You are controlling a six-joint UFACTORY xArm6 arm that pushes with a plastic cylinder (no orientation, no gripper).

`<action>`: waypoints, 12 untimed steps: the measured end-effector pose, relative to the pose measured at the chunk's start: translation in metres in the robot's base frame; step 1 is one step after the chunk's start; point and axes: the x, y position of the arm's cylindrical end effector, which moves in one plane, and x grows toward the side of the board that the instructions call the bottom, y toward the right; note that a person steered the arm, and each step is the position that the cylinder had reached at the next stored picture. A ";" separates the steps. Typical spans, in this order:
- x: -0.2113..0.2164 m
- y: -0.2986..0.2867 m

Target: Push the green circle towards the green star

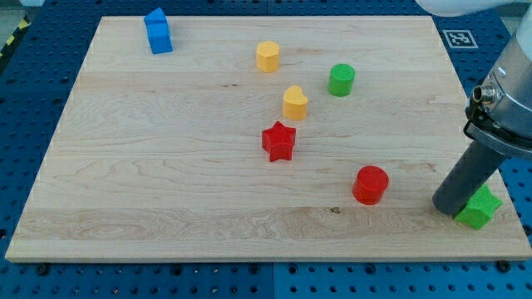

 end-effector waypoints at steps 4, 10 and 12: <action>-0.157 -0.020; -0.244 -0.117; -0.228 -0.118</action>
